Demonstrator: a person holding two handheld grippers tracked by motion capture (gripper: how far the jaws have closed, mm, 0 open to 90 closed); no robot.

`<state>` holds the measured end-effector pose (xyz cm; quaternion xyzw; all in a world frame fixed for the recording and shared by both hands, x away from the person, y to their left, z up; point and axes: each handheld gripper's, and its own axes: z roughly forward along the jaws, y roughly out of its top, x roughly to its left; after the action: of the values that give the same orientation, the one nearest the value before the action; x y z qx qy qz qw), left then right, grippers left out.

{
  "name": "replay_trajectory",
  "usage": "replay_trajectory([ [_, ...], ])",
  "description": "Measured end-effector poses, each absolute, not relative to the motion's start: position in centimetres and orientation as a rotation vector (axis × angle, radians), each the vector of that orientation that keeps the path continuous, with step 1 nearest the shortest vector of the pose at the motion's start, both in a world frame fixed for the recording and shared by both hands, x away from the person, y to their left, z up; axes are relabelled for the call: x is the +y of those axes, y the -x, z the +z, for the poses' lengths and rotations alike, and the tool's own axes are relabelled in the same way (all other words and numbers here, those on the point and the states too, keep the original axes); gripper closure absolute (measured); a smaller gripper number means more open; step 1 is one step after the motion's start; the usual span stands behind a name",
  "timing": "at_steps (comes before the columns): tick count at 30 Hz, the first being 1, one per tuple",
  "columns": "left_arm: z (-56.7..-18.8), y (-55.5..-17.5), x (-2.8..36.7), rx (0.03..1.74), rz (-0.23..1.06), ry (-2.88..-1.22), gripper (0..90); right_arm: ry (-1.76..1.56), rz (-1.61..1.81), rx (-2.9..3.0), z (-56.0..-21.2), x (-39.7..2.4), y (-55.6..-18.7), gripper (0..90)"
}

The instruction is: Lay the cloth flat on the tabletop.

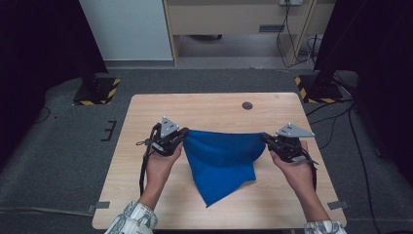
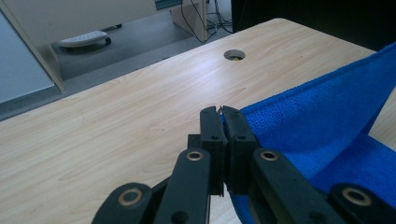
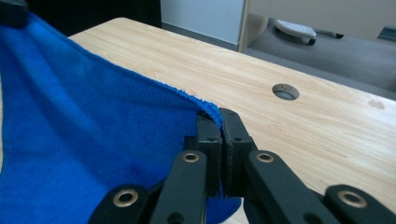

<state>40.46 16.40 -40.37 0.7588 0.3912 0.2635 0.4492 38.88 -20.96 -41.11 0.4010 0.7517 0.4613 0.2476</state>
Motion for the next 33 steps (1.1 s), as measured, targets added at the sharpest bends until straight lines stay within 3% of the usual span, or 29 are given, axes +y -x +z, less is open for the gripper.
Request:
replay_trajectory([
  [18,-36.7,-40.4,17.2,0.949,0.659,-1.807,87.4,-1.027,1.258,2.037,-36.2,-19.9,-34.9,87.5],
  [33,-39.2,-45.1,16.4,1.016,0.652,-1.882,87.2,-1.157,1.191,2.078,-41.3,-20.0,-42.3,87.8],
])
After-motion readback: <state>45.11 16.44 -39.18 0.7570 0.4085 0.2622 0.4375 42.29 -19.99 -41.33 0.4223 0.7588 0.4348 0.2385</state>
